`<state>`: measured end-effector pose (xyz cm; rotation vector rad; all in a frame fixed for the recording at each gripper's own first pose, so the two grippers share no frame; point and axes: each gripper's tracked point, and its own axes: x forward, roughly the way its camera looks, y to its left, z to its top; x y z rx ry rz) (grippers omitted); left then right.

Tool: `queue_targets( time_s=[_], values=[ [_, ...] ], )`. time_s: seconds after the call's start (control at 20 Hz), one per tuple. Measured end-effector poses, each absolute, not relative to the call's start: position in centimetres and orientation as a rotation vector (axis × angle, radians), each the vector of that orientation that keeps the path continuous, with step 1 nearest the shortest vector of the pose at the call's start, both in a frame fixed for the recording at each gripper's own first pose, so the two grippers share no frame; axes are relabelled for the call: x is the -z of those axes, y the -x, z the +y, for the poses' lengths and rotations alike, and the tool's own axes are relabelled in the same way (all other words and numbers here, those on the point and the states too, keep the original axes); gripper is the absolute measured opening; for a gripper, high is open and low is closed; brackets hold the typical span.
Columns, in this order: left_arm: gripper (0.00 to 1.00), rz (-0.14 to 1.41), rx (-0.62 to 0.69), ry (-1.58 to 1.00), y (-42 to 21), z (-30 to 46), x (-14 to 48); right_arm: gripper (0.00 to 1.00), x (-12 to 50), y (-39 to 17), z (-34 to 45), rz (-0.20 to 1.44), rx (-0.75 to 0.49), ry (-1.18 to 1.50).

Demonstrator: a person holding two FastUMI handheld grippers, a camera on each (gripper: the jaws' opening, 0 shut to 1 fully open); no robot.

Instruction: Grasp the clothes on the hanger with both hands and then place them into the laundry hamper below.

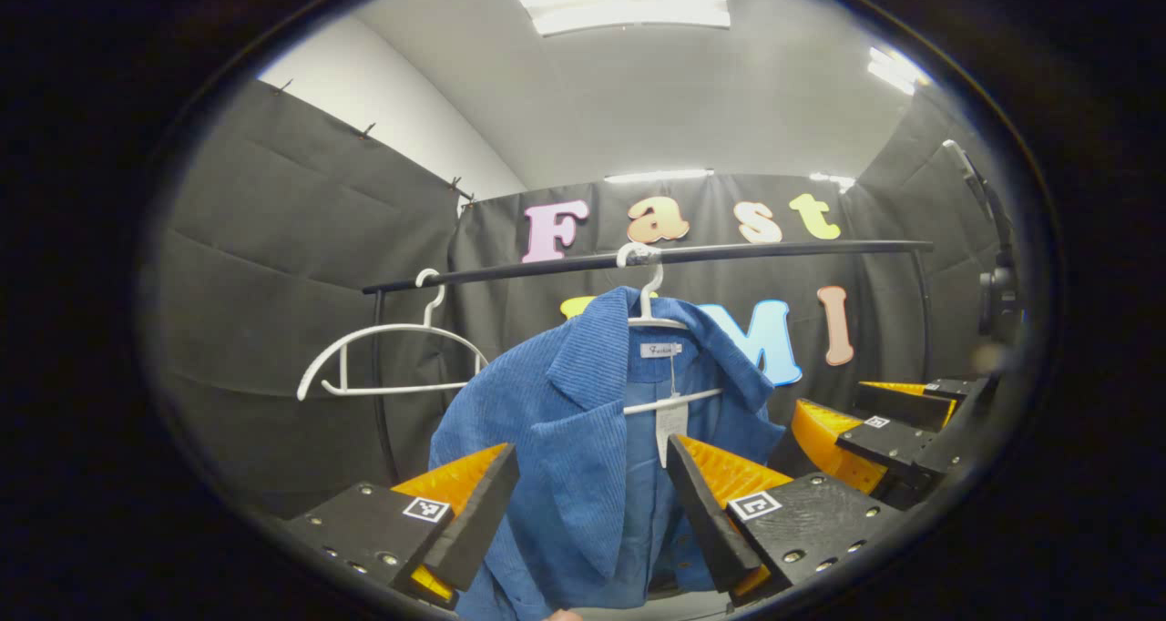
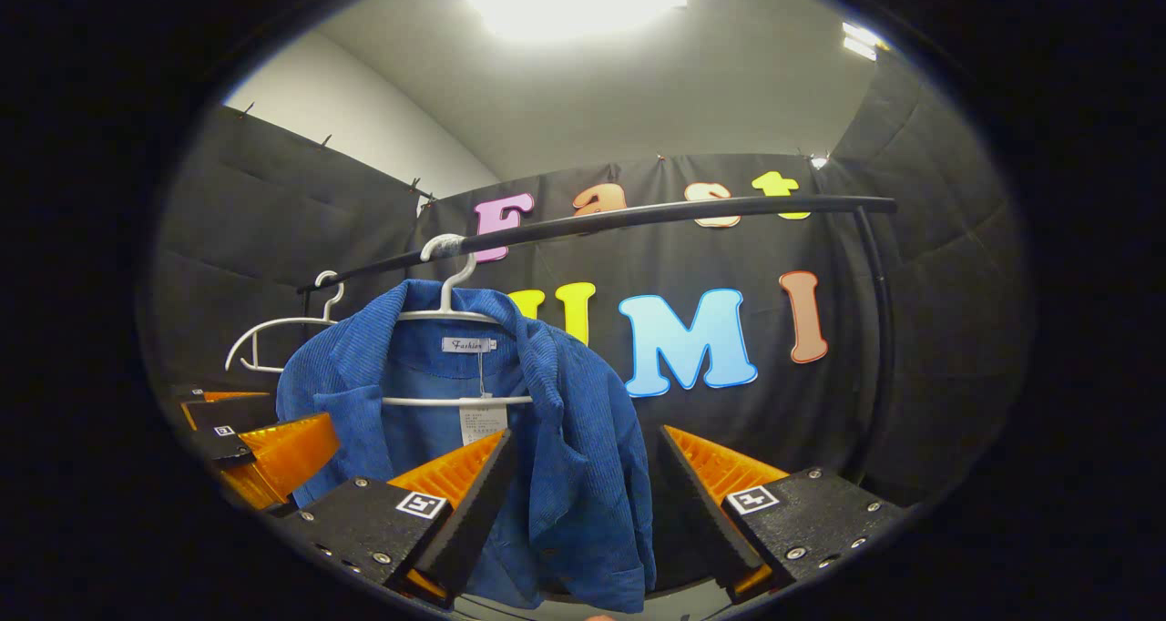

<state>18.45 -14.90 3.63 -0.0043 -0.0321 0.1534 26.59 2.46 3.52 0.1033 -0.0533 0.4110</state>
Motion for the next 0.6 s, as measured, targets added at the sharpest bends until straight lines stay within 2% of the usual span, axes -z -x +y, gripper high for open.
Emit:
queue_targets(
  time_s=[0.6],
  values=[
    [1.00,0.053,-0.313,-0.031,-23.3,-13.3,1.1,0.96,0.0,-33.3,6.5,-0.007,-0.538,-0.121]
  ],
)
